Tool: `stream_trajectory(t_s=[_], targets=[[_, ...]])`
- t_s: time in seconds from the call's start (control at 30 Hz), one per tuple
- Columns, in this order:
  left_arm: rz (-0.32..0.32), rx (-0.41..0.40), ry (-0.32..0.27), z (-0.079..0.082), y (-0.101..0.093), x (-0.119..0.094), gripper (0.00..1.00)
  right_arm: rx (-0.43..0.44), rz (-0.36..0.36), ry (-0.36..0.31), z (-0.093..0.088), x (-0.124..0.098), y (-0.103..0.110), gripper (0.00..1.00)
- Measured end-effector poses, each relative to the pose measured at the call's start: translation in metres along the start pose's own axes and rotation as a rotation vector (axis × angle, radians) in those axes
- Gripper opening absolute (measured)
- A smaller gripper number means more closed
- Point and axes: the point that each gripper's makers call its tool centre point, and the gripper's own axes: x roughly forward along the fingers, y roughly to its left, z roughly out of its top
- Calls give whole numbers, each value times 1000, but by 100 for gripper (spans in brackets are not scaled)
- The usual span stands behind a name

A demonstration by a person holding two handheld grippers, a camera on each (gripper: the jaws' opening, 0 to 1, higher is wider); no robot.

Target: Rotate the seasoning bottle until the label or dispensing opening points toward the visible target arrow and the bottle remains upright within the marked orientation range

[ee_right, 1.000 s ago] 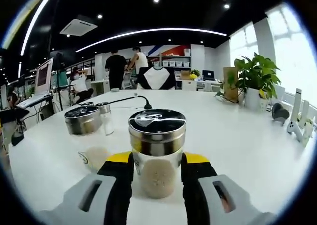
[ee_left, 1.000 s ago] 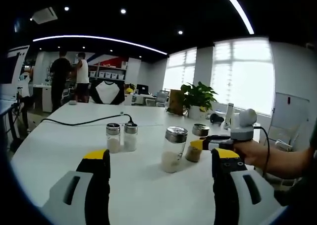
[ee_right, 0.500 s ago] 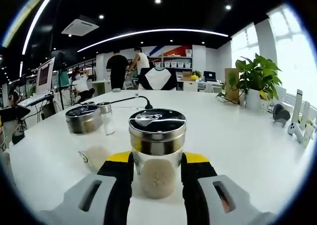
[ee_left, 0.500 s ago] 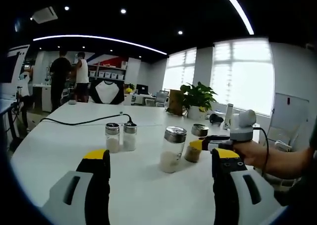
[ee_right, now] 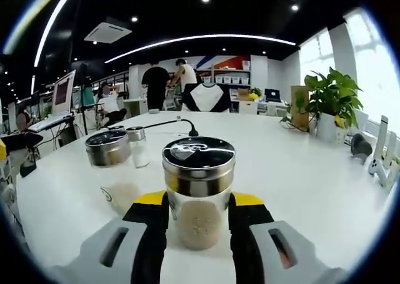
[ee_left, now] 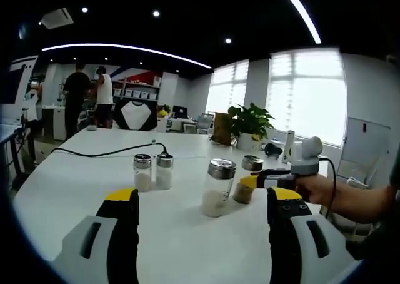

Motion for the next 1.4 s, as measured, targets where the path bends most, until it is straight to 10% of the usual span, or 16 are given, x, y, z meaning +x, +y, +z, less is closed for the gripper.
stream_trajectory(t_s=[1.4], targets=[[12,6,9,-1,7,-4,89,-159,367,57,-2,-5,10,36]])
